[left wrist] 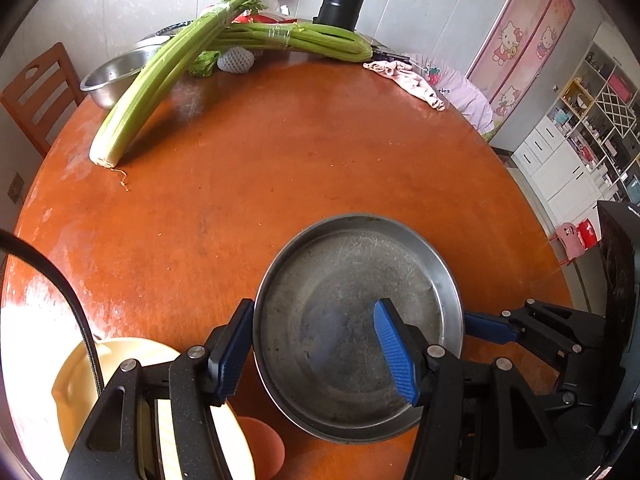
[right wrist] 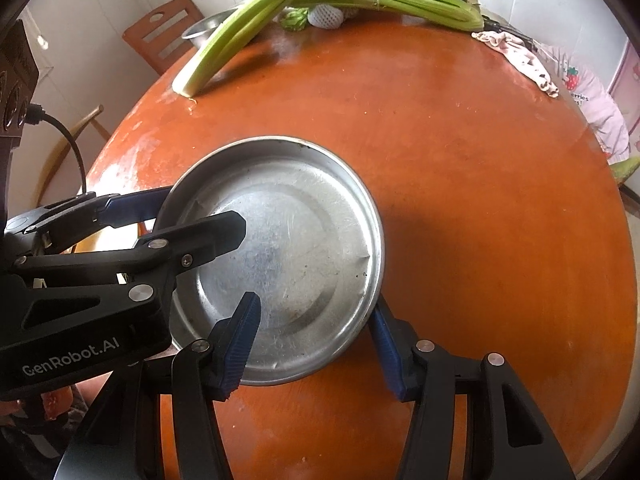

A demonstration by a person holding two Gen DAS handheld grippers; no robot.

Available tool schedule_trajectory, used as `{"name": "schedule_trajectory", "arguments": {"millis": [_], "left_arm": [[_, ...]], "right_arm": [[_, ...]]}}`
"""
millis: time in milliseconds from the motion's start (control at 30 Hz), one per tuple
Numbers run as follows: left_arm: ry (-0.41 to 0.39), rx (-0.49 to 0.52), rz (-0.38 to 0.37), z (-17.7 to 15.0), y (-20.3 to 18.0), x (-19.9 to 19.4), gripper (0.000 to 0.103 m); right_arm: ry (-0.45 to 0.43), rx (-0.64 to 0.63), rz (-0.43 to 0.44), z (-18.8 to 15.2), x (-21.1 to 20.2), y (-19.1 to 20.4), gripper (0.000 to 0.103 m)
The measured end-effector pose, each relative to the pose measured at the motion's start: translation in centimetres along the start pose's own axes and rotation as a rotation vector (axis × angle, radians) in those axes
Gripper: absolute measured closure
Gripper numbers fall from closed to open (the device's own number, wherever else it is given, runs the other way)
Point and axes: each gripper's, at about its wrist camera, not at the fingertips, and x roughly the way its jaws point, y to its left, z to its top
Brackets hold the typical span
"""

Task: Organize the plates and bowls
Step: 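Lift the steel plate with the right gripper and carry it toward the yellow plate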

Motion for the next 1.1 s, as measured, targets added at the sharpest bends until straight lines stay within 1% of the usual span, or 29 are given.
{"name": "schedule_trajectory", "arguments": {"millis": [267, 567, 833, 1100], "left_arm": [[-0.028, -0.004, -0.002, -0.7, -0.6, -1.8, 0.043], [-0.068, -0.009, 0.01, -1.6, -0.6, -4.2, 0.043], [-0.11, -0.03, 0.038, -3.0, 0.4, -7.1, 0.043], [-0.158, -0.073, 0.069, -4.6, 2.4, -10.0, 0.043]], "right_arm": [[-0.037, 0.012, 0.028, -0.8, -2.0, 0.0, 0.046], [-0.076, -0.013, 0.036, -1.7, -4.1, 1.3, 0.046], [-0.11, -0.06, 0.05, -2.3, -5.8, 3.6, 0.046], [-0.123, -0.135, 0.068, -2.5, -6.5, 7.1, 0.046]]}}
